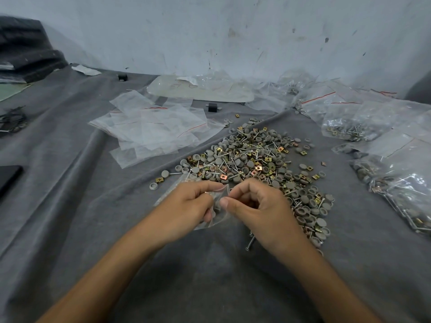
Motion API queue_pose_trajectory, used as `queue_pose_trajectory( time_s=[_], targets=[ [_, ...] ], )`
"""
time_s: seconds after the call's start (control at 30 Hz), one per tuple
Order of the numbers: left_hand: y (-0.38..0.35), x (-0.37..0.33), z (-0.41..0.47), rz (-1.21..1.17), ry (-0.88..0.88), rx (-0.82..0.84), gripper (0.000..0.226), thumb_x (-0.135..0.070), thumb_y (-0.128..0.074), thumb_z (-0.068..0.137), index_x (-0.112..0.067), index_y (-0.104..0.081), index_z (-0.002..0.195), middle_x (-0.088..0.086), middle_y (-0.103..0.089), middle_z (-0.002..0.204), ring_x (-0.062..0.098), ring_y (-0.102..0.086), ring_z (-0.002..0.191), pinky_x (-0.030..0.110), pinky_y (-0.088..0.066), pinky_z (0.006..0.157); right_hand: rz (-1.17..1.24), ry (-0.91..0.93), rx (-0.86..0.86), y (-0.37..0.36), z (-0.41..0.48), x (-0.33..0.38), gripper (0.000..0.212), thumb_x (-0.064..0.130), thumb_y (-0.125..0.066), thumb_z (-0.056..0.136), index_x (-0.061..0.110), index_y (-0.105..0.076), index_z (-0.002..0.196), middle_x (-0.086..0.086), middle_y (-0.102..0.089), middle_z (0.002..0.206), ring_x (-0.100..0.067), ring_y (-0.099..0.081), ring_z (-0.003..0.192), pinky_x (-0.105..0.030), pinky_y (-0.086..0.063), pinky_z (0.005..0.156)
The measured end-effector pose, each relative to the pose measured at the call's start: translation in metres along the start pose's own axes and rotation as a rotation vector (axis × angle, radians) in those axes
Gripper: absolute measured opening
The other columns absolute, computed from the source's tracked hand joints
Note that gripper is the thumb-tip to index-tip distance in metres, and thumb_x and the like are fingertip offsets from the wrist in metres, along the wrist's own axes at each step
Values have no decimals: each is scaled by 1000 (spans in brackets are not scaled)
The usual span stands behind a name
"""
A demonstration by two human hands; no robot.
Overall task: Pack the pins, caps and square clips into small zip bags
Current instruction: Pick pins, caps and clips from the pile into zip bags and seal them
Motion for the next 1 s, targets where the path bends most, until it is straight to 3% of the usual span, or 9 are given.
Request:
queue_pose_trajectory(
  time_s=[0.2, 0.37, 0.5, 0.63, 0.7, 0.8, 1.0],
  targets=[
    [0, -2, -1, 22, -15, 12, 42, 0, -43, 100, -25, -65, 125, -7, -56, 52, 0, -47, 47, 13, -37, 49, 171, -88, 26, -2, 1, 1, 11, 7, -78, 86, 12, -70, 92, -2, -76, 82, -6, -68, 65, -18, -53, 58],
    [0, -2, -1, 6, -15, -4, 45, 0, -42, 100, -38, -66, 108, -5, -57, 53, 1, -46, 47, 15, -38, 47, 221, -108, 26, 3, 0, -1, 24, -2, -72, 88, 17, -71, 103, 0, -78, 98, -14, -74, 79, -23, -57, 71],
    [0, -1, 0, -2, 8, -36, 43, -1, -42, 99, -32, -65, 119, -4, -58, 54, 3, -47, 47, 17, -39, 48, 179, -78, -38, 14, 3, 0, 25, -2, -68, 91, 20, -71, 100, 1, -77, 95, -14, -74, 81, -23, -58, 68],
    [2, -2, -2, -22, 7, -43, 43, -2, -42, 100, -35, -64, 116, -4, -57, 55, 5, -43, 46, 17, -36, 46, -175, -17, -74, 39, 6, -3, 19, 14, -72, 91, 32, -72, 95, 14, -72, 88, -5, -68, 78, -22, -55, 63],
    [2, -2, -2, -27, 4, -45, 43, -2, -42, 100, -37, -63, 116, -4, -56, 55, 5, -42, 46, 18, -36, 46, -372, 7, -84, 50, 6, -7, 11, 25, -72, 90, 35, -72, 93, 15, -70, 84, -6, -65, 77, -28, -55, 65],
    [1, -4, -2, -28, 2, -47, 43, -2, -42, 101, -34, -63, 119, -5, -56, 55, 6, -41, 46, 18, -36, 46, -700, 38, 8, 57, 7, -13, 5, 32, -69, 90, 36, -69, 87, 17, -63, 79, -2, -58, 79, -30, -48, 67],
    [1, -5, -2, -39, 9, -56, 43, 1, -42, 100, -27, -63, 125, -2, -55, 55, 6, -39, 43, 17, -35, 43, -869, -29, 181, 56, 7, -20, 9, 43, -68, 91, 43, -61, 87, 22, -55, 84, -2, -43, 90, -28, -38, 71]
  ],
)
Point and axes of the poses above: each hand's wrist, its own z-axis towards the middle knuckle, its own y-axis out of the back of the hand, x = y × z, the point moved 2 cm from there along z, towards the middle knuckle
